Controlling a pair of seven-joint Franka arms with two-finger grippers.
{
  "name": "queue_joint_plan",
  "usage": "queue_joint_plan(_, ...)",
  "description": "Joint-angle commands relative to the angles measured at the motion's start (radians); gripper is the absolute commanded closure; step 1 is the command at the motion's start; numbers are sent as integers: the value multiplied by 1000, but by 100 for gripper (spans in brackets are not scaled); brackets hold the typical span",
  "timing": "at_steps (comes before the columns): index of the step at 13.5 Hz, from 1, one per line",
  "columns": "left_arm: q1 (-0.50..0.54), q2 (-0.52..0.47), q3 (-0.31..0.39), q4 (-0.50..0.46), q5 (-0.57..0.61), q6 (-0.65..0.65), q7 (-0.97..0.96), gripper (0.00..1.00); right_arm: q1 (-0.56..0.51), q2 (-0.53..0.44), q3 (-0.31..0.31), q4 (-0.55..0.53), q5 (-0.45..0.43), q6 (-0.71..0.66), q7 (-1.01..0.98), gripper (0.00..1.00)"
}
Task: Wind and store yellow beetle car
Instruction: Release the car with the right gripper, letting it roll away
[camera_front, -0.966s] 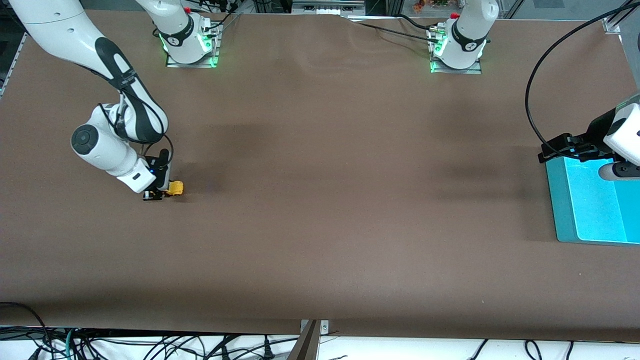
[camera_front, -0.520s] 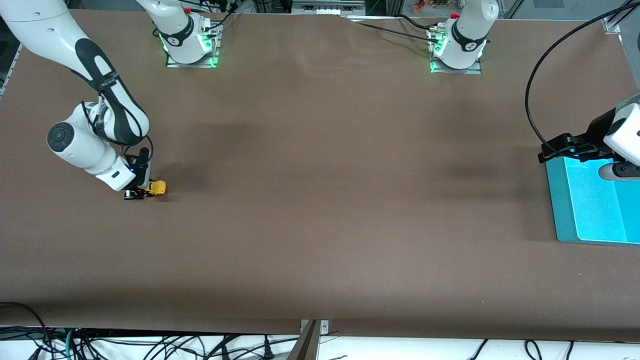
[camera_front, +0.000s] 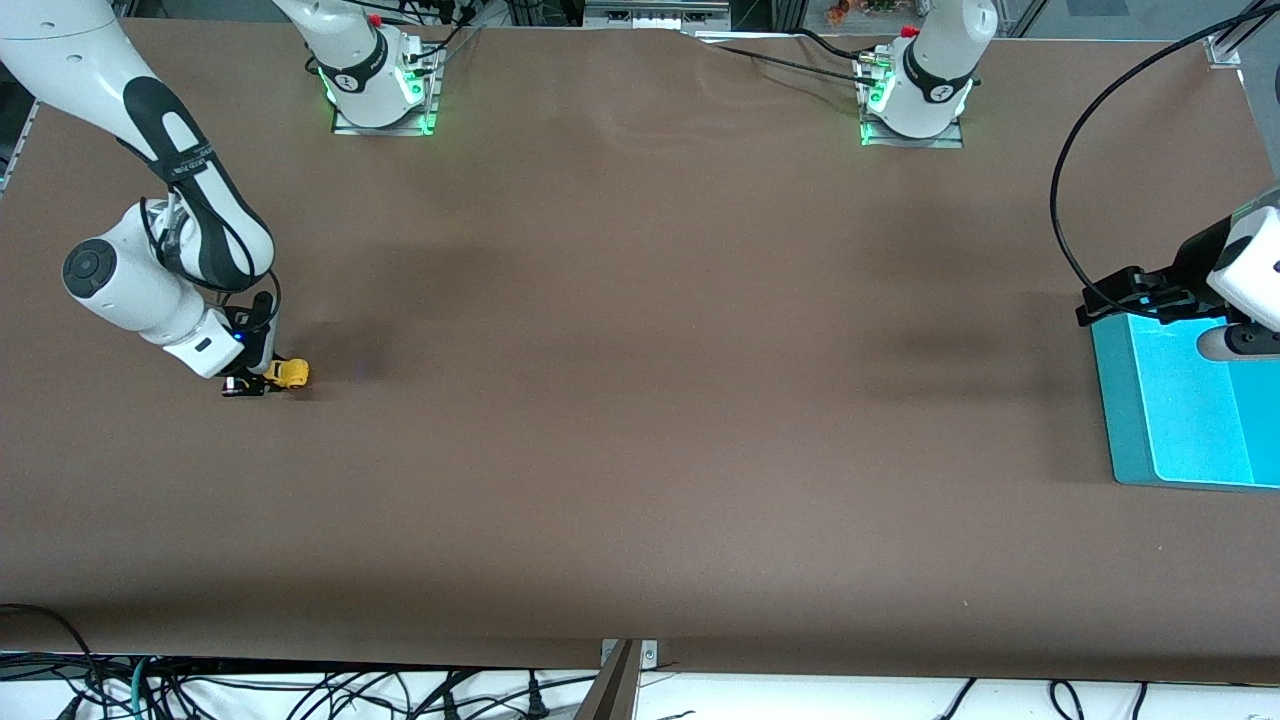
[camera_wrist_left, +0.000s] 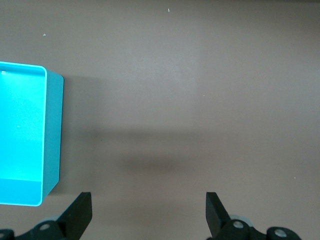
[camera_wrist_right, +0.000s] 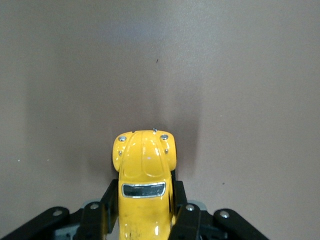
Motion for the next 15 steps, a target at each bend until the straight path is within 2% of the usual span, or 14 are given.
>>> queue_joint_plan(1, 9, 10, -3, 24, -28, -6, 21, 0, -62, 37, -1, -36, 5, 19, -86, 84)
queue_joint_plan(8, 10, 10, -3, 24, -28, -6, 21, 0, -122, 47, 3, -26, 11, 8, -149, 82)
queue_joint_plan(9, 10, 10, -3, 24, -28, -6, 21, 0, -122, 49, 9, -22, 16, 7, -146, 69)
queue_joint_plan(10, 10, 10, -3, 24, -28, -6, 21, 0, -122, 47, 19, -20, 18, 5, -140, 19)
queue_joint_plan(11, 10, 10, -3, 24, -28, -6, 22, 0, -122, 46, 37, -7, 21, -2, -138, 0)
queue_joint_plan(15, 10, 10, -3, 24, -28, -6, 22, 0, -111, 52, 91, 125, 24, -140, -100, 0)
